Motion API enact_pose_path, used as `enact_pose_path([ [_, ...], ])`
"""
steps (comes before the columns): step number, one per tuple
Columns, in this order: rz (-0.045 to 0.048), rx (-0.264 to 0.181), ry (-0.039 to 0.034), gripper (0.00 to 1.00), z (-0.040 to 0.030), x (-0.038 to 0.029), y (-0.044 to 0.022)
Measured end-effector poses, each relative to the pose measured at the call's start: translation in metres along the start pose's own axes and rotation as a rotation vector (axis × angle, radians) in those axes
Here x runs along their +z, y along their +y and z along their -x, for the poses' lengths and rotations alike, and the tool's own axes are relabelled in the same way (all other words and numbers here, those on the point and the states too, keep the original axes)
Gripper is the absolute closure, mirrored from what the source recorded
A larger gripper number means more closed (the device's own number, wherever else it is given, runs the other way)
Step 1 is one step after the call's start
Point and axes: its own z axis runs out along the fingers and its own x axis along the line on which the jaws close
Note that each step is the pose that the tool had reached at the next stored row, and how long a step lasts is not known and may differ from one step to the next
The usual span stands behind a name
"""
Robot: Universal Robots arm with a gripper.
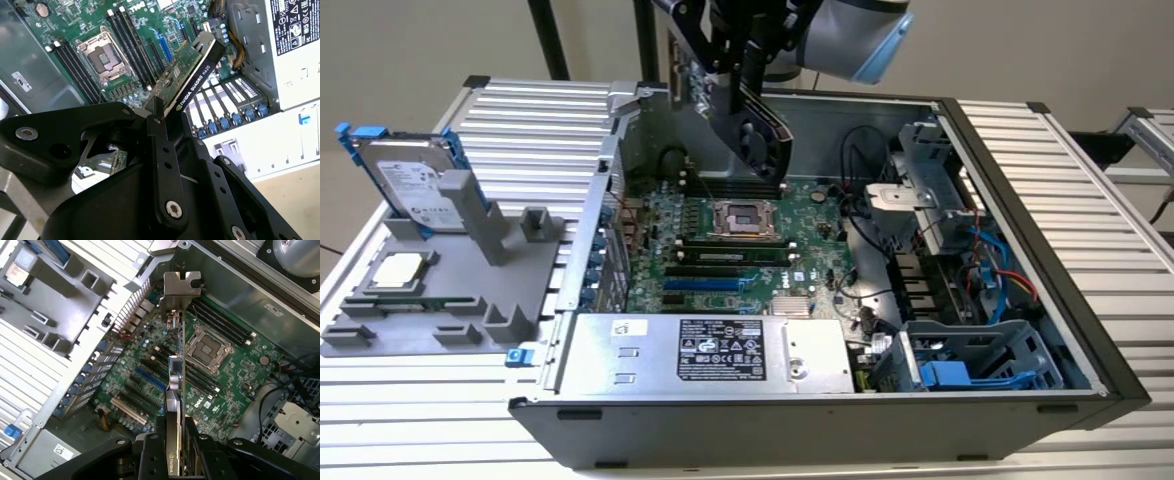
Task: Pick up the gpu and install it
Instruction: 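Insert the gpu into the slot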
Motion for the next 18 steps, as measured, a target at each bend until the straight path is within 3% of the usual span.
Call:
enact_pose_path([
  [18, 0.0004, -0.060, 0.0027, 1.00, 0.0003, 0.0000, -0.0002],
])
